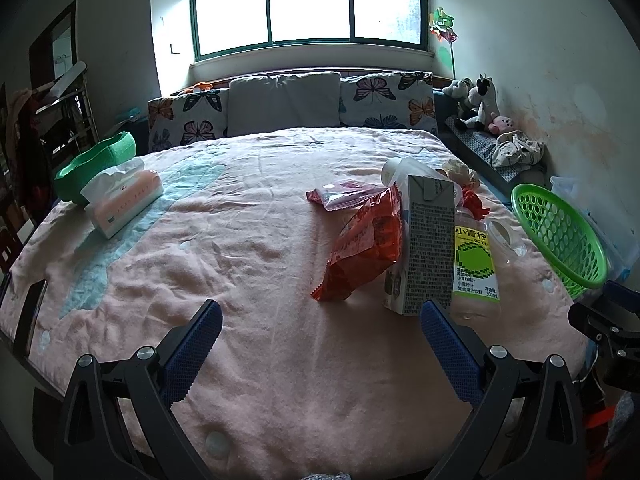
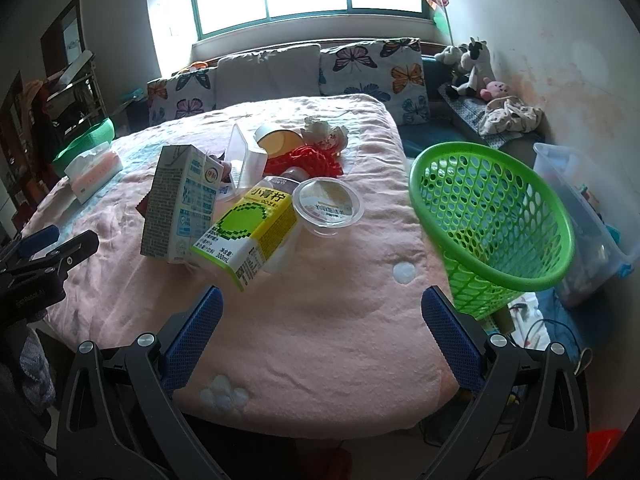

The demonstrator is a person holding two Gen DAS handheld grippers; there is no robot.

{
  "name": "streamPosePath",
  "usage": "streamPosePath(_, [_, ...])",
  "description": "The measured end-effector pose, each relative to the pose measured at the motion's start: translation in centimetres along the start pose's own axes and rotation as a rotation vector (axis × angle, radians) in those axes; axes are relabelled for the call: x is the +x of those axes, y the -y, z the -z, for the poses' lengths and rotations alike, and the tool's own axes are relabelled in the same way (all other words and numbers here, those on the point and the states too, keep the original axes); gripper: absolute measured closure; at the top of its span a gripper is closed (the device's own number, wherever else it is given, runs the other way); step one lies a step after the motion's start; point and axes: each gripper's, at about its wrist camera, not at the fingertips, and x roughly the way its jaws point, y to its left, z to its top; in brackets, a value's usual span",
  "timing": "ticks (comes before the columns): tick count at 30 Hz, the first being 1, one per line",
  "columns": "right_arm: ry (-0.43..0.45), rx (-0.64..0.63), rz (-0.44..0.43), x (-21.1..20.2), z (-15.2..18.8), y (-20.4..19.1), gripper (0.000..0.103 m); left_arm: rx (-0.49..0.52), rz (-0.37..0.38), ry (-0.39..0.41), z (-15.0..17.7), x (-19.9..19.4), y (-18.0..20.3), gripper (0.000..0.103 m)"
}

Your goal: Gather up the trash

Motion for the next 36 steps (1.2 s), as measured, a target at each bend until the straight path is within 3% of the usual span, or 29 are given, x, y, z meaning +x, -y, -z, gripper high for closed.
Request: streamPosePath(36, [0.020, -0.003, -0.013, 0.46, -0.87, 0.34, 0.005, -0.014, 0.012, -0.008, -0.91, 0.96, -0.03, 0.007])
